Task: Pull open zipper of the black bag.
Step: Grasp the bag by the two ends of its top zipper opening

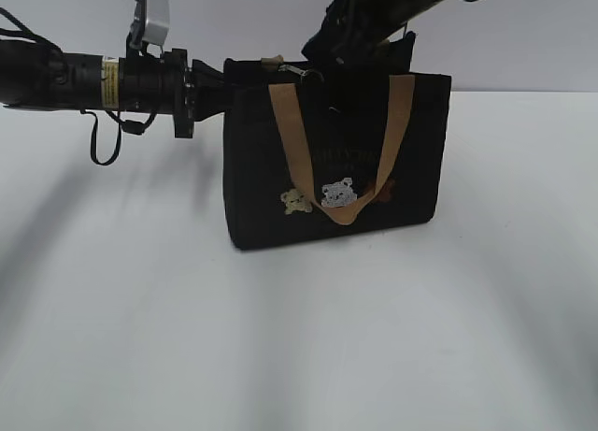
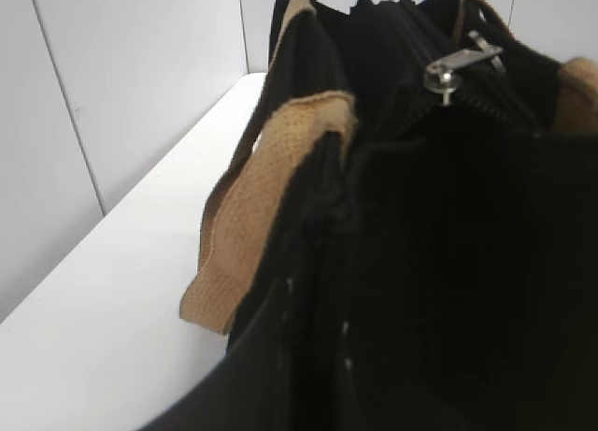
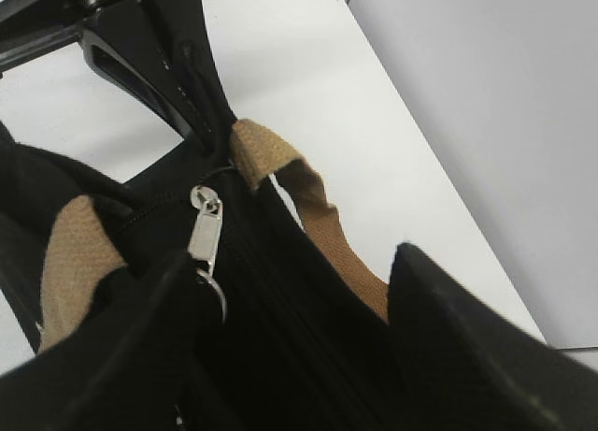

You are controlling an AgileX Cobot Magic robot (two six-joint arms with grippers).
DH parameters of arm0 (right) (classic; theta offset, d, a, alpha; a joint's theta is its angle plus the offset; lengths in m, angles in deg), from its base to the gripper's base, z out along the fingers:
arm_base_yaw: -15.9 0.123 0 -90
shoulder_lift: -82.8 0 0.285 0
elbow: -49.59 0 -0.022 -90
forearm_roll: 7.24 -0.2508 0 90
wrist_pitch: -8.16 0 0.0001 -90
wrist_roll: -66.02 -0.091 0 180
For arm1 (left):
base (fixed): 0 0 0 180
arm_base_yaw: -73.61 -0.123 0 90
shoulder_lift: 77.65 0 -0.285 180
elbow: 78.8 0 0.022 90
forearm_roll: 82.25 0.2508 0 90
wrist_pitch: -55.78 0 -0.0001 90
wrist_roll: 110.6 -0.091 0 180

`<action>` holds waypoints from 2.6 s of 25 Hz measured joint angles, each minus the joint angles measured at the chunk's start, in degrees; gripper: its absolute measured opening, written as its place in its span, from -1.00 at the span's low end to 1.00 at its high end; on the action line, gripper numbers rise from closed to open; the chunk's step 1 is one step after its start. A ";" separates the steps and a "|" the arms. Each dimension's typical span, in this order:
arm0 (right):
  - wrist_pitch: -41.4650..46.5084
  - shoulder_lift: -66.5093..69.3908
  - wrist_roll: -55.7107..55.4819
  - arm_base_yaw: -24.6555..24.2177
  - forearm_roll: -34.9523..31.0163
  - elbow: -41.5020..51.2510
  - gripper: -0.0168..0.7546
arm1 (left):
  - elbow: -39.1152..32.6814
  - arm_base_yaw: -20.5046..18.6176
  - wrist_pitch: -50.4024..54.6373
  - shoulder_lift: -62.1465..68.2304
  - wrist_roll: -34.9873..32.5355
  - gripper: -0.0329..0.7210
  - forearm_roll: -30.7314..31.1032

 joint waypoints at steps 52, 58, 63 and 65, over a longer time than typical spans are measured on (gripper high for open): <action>5.44 2.70 4.20 0.36 0.13 -0.05 -0.83 | 0.00 0.06 -0.40 0.00 0.00 -0.86 0.34; 6.06 2.49 3.84 0.36 0.17 -0.05 -0.96 | 0.00 0.07 -0.40 0.00 0.00 -0.86 0.36; 7.18 1.34 2.92 0.36 0.24 -0.05 -0.96 | 0.00 0.24 -0.80 0.00 0.00 -0.86 0.29; 7.58 1.05 2.84 0.36 0.31 -0.05 -0.96 | 0.00 0.30 -0.95 0.00 0.00 -0.86 0.29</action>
